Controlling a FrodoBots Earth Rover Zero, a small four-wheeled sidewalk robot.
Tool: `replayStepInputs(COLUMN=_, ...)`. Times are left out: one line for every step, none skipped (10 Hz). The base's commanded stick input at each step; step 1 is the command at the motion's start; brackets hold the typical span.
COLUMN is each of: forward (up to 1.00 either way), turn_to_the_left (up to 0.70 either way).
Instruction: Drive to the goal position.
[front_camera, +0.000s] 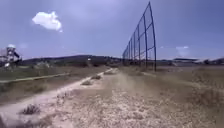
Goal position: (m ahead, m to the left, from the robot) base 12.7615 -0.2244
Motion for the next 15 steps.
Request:
replayStepInputs(forward=0.70, turn_to_the_left=0.00)
replayStepInputs(forward=0.70, turn_to_the_left=0.00)
replayStepInputs(forward=0.70, turn_to_the_left=0.00)
replayStepInputs(forward=0.70, turn_to_the_left=0.00)
replayStepInputs(forward=0.70, turn_to_the_left=0.00)
replayStepInputs(forward=0.70, turn_to_the_left=0.00)
replayStepInputs(forward=0.70, turn_to_the_left=0.00)
replayStepInputs(forward=0.70, turn_to_the_left=0.00)
replayStepInputs(forward=0.70, turn_to_the_left=0.00)
replayStepInputs(forward=0.70, turn_to_the_left=0.00)
replayStepInputs(forward=0.70, turn_to_the_left=-0.24)
replayStepInputs(forward=0.54, turn_to_the_left=-0.21)
replayStepInputs(forward=0.36, turn_to_the_left=-0.14)
replayStepInputs(forward=0.19, turn_to_the_left=-0.07)
replayStepInputs(forward=0.01, turn_to_the_left=-0.01)
